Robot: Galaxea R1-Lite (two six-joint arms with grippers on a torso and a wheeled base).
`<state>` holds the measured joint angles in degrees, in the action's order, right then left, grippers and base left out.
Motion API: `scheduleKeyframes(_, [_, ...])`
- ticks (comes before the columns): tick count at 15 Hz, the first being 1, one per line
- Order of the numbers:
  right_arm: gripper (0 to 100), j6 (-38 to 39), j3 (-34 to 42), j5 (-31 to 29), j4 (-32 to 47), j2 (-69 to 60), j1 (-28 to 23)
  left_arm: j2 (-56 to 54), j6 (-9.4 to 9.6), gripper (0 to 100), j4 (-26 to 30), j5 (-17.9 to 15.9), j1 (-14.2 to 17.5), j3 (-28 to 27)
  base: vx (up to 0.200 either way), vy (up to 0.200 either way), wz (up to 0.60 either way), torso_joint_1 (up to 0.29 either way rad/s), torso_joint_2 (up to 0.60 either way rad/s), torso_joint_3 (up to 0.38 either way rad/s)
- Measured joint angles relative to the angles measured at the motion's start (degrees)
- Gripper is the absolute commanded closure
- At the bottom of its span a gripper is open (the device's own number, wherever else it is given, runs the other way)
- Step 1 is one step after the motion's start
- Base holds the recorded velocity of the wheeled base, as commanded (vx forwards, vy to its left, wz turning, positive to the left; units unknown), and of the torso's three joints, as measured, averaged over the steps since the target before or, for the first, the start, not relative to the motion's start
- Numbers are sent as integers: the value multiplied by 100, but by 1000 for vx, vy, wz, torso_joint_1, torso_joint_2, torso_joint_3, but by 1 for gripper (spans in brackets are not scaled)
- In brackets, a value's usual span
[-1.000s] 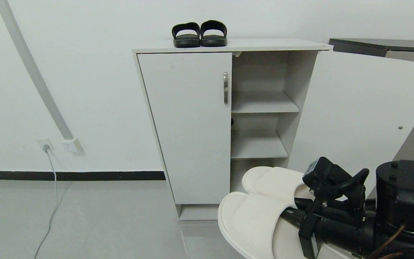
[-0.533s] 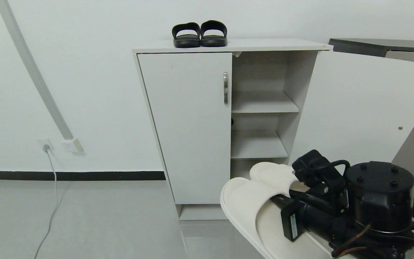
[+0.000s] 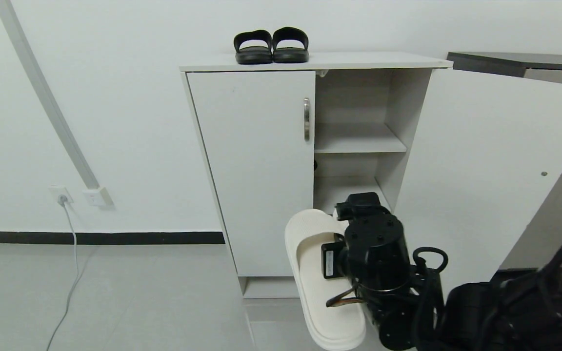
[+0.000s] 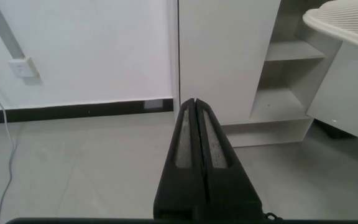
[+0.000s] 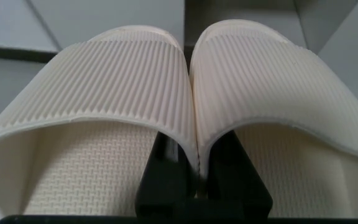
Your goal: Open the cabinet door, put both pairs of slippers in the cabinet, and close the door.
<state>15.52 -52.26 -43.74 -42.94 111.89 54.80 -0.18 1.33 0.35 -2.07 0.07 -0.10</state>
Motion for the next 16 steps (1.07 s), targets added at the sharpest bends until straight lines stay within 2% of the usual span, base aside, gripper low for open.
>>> scheduleKeyframes(1, [100,60,-219,-235,-9,217,-4,0,-2,100,0,5,0,0,0,0,0,0,0,0])
scheduleKeyframes(3, [100,87,-440,-475,-9,521,-105,2,0,100,-2,5,0,0,0,-200,0,0,7,2])
scheduleKeyframes(9, [100,77,-562,-523,-15,827,-422,2,-11,100,2,11,0,0,0,-200,0,5,4,0])
scheduleKeyframes(16, [100,13,-619,-517,-371,1367,-758,7,-73,100,0,52,4,0,0,0,0,0,0,0])
